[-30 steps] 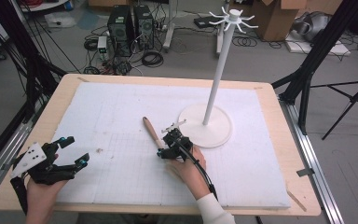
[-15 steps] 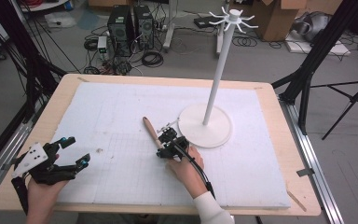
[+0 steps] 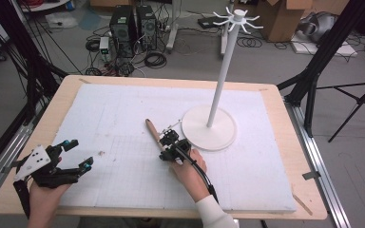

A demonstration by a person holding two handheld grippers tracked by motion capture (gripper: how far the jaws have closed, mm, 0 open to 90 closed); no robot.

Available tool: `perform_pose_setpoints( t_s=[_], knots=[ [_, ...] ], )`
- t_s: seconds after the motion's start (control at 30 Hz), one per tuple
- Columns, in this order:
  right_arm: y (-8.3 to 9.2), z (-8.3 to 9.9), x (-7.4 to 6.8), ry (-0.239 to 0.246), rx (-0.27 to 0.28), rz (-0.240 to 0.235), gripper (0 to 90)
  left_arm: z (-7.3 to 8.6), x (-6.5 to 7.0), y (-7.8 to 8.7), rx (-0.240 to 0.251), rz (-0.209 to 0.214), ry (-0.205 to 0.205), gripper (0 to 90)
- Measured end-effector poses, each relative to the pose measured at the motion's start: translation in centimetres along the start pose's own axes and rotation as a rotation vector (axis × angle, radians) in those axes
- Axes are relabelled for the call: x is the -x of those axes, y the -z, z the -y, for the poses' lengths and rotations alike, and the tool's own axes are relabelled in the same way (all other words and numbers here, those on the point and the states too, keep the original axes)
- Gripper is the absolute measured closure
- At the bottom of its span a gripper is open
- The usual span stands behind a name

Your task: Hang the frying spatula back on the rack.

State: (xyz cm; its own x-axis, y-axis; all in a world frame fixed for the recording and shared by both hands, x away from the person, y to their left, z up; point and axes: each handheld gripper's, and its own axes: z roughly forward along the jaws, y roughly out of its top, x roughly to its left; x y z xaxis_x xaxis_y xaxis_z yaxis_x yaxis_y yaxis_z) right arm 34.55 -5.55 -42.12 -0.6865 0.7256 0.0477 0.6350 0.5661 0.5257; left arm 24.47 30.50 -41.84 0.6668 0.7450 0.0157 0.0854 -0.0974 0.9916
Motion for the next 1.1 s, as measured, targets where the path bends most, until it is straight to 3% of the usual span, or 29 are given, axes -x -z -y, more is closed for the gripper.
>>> perform_pose_setpoints(
  t_s=[0.3, 0.8, 0.93, 1.1],
  knots=[
    [0.0, 0.2, -0.1, -0.029, 0.009, 0.000, 72.3, 0.0, 0.2, -0.2, -0.004, 0.003, -0.002, 15.8],
    [0.2, 0.5, -0.3, 0.037, 0.038, -0.007, 77.9, 0.0, 0.3, -0.2, -0.003, 0.007, -0.003, 15.8],
    [0.6, 0.8, 0.0, 0.030, 0.079, -0.018, 77.9, 0.0, 0.4, -0.2, -0.002, 0.010, -0.001, 15.9],
    [2.3, 1.3, 0.4, 0.027, 0.159, -0.044, 77.9, -0.2, 0.7, -0.5, 0.010, 0.034, 0.014, 16.1]
  ],
)
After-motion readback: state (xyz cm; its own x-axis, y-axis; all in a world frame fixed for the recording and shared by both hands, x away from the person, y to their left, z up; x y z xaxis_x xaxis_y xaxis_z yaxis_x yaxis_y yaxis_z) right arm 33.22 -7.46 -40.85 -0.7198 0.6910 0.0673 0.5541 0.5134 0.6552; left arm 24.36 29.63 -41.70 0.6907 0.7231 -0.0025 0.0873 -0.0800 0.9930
